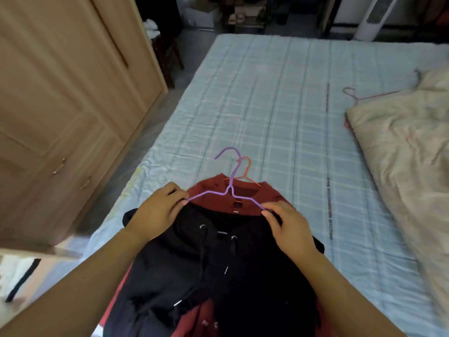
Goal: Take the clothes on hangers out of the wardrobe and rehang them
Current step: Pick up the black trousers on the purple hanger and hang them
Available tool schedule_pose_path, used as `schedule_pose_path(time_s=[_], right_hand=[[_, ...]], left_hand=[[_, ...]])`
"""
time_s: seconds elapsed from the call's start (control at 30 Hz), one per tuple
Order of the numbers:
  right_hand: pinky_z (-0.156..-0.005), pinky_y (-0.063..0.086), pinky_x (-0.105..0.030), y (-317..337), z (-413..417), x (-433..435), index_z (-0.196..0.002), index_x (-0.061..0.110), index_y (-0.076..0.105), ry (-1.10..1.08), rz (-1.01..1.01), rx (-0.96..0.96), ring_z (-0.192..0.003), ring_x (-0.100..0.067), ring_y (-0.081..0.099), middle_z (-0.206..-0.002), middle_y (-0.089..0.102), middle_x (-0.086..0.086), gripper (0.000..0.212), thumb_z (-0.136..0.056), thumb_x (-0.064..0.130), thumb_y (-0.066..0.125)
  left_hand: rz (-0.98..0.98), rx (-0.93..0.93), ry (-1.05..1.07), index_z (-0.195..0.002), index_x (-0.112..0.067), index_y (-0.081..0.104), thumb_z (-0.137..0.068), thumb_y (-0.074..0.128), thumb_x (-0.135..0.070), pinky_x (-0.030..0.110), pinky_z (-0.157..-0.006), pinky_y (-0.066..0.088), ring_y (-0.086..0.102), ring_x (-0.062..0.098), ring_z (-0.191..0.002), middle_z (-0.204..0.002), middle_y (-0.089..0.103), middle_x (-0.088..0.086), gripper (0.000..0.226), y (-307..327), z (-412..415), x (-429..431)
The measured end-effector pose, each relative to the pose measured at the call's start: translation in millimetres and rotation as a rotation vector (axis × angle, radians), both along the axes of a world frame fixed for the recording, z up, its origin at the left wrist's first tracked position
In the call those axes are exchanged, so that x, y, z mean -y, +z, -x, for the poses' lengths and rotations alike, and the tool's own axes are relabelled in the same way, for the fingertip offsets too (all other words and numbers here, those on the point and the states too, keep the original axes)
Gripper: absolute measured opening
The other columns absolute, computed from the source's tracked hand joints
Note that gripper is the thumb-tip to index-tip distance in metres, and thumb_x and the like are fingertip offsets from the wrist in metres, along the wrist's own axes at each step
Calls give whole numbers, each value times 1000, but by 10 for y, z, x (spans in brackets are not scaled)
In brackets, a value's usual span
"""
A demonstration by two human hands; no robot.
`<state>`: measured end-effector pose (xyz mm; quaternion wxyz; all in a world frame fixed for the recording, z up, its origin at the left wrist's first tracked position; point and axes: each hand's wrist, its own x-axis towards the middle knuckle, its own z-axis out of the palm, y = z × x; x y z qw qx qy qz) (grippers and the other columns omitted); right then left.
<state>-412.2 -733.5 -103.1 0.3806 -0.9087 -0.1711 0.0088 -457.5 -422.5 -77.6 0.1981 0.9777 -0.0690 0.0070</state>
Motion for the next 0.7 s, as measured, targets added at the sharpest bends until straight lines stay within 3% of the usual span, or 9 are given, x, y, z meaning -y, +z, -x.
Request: schedule_pose_path(time_s=[0.1,0.2,0.37,0.47,0.57,0.7], right_hand=[[-69,41,-14,301,177,-171,-99,23,69,64,-2,69,-83,-5,59,-93,67,10,23,-89,36,52],[-68,42,-15,557,332,-532,-99,22,68,176,-40,171,-82,-8,61,-93,68,9,35,-88,42,42],[-54,40,-17,1040,790,-1319,-94,26,67,249,-80,370,-68,-4,56,-81,63,13,30,-90,40,42],[-47,32,-15,1313,1132,-1852,-93,26,69,333,-125,500,-60,-6,50,-71,59,11,29,-90,39,43],[-42,30,-16,1538,1554,-2441,-93,26,72,433,-191,613,-53,-8,48,-65,57,9,31,-90,41,45],[-40,28,-19,1778,2320,-3286,-93,25,73,542,-284,742,-47,-16,51,-64,57,6,40,-94,46,39]], left_hand=[[-88,88,99,-101,-23,61,-95,33,-42,31,-70,48,55,18,-79,-97,49,-6,34,342,436,-96],[-149,161,254,-103,-23,60,-95,34,-42,39,-67,50,55,24,-82,-100,50,-1,33,609,876,-331],[-243,324,470,-106,-18,62,-95,33,-40,33,-72,46,53,27,-82,-100,50,4,38,1123,1768,-770],[-261,365,589,-108,-17,61,-97,29,-44,37,-74,47,54,28,-83,-100,49,5,43,1345,2409,-1109],[-261,400,737,-108,-19,60,-96,28,-47,42,-73,50,56,28,-87,-104,49,3,44,1473,3163,-1481],[-279,504,917,-106,-20,64,-94,36,-41,37,-78,48,56,24,-90,-103,52,-1,37,1676,4240,-1926]])
